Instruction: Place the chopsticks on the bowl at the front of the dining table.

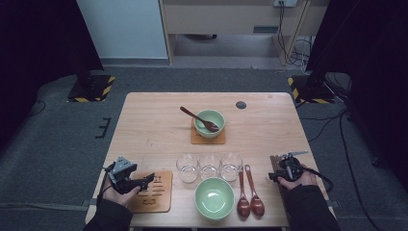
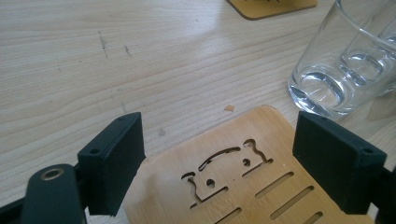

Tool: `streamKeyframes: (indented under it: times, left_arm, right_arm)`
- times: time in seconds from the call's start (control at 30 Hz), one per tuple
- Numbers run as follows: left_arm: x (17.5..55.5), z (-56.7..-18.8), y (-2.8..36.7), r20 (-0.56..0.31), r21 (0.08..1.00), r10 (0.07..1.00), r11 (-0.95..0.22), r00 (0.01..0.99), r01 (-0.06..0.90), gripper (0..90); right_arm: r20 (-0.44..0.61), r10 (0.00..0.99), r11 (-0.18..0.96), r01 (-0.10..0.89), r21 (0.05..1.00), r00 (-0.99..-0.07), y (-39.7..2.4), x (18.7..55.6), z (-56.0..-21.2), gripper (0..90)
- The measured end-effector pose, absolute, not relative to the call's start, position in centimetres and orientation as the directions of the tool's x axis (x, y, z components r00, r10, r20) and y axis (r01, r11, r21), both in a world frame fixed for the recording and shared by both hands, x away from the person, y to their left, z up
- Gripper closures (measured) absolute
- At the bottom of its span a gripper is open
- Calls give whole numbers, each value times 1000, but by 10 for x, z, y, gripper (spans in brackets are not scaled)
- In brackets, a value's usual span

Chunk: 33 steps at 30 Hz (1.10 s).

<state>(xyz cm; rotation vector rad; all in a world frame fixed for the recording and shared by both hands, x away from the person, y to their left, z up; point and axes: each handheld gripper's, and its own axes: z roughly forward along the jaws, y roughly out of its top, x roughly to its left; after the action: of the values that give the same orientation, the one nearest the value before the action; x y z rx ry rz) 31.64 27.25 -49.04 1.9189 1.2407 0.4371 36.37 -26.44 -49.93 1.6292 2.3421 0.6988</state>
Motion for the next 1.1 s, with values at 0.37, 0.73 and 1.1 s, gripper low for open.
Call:
streamKeyframes:
  times: [0.37, 0.73, 1.1]
  left_arm:
    - [317, -490, 272, -125, 768, 877, -211, 464, 605, 160]
    - [317, -491, 271, -126, 767, 877, -210, 463, 606, 160]
    - [317, -491, 271, -125, 767, 877, -211, 463, 606, 160]
  right_arm:
    - [95, 922, 288, 830, 477, -374, -262, 363, -500, 615]
    - [79, 918, 311, 829, 464, -388, -261, 363, -500, 664]
    - [48, 917, 336, 830, 446, -397, -259, 362, -501, 706]
